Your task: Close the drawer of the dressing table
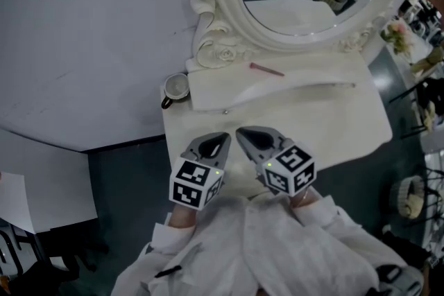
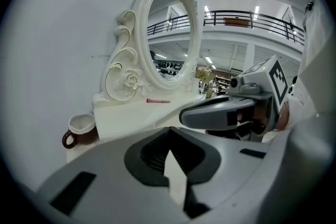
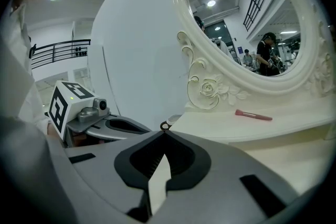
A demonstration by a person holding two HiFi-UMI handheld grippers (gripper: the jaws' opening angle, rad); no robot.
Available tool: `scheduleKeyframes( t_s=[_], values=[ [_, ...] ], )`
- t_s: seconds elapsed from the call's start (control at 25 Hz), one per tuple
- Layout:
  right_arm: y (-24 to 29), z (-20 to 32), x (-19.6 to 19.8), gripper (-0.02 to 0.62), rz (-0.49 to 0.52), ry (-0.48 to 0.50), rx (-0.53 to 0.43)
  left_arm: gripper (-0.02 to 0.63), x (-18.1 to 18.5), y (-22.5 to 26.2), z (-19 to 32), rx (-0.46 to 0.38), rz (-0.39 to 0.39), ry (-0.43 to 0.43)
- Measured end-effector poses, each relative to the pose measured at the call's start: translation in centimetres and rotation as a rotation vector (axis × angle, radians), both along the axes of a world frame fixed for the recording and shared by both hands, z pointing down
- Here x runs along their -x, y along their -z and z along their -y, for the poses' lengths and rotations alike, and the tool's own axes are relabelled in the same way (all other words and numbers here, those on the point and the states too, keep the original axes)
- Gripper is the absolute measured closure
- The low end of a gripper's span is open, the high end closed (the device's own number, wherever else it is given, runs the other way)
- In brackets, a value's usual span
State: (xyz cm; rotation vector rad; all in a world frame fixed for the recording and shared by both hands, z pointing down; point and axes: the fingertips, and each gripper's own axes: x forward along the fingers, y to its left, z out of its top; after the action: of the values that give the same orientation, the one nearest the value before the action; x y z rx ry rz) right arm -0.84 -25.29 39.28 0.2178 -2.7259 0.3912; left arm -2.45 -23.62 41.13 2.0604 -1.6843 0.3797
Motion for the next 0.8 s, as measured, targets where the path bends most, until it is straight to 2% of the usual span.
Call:
scheduleKeyframes(
  t_s=[0.24,0.8],
  values=[
    [-0.21,0.17,-0.33,0.589,-0.003,-0.020,0.004,0.600,-0.08,0.02,-0.14,-0.002,-0.007,0.003],
    [-0.59,-0.65,-0.19,0.589,-0.023,0.013,-0.004,0.600,-0.14,-0.66,-0.39,0.032,-0.011,-0.002]
  ],
)
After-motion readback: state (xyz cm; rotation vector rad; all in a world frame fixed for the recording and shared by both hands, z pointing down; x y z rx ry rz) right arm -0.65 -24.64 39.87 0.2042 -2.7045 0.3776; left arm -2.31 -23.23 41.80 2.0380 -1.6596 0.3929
